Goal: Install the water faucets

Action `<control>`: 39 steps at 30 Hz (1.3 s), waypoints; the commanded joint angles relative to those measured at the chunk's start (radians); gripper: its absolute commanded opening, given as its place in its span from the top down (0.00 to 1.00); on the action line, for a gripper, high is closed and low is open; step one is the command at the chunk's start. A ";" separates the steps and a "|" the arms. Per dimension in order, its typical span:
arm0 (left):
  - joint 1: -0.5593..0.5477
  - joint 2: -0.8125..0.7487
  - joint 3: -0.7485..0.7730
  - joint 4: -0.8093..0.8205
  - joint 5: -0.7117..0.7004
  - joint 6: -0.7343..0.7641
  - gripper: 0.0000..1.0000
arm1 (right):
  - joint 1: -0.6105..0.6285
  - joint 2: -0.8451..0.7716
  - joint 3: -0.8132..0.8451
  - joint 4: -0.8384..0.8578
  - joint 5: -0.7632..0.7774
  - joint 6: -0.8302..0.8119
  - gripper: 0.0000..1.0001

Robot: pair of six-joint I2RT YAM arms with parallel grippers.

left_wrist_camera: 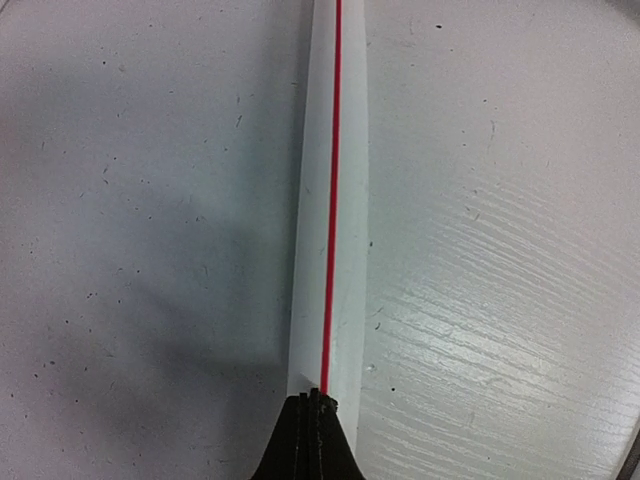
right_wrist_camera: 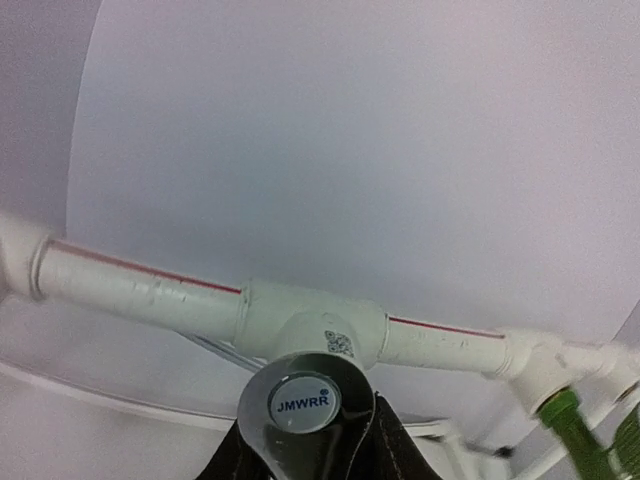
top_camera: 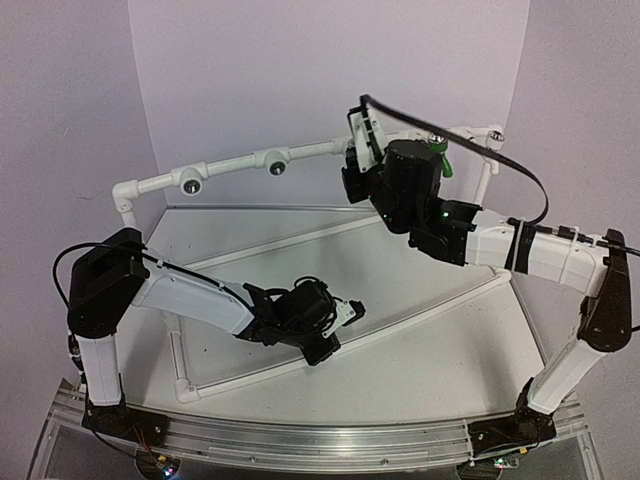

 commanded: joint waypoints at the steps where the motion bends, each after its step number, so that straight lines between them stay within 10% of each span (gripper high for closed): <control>1: 0.095 0.052 -0.071 -0.273 0.011 -0.057 1.00 | -0.091 -0.014 0.027 -0.106 -0.049 0.780 1.00; 11: 0.215 0.056 0.003 -0.381 -0.114 -0.107 1.00 | -0.114 0.096 0.161 -0.108 -0.099 0.602 0.96; 16: 0.231 0.013 0.002 -0.394 -0.147 -0.102 1.00 | -0.114 0.116 0.225 -0.203 -0.277 0.419 0.33; 20: 0.245 -0.044 0.043 -0.417 -0.150 -0.130 0.96 | -0.114 0.094 0.350 -0.461 -0.367 0.396 0.03; 28: 0.266 -0.260 0.170 -0.464 -0.049 -0.185 0.44 | -0.114 -0.128 0.297 -0.696 -0.469 0.449 0.02; 39: 0.266 -0.645 0.286 -0.440 0.306 -0.117 0.27 | -0.114 -0.512 0.066 -0.644 -0.478 0.529 0.02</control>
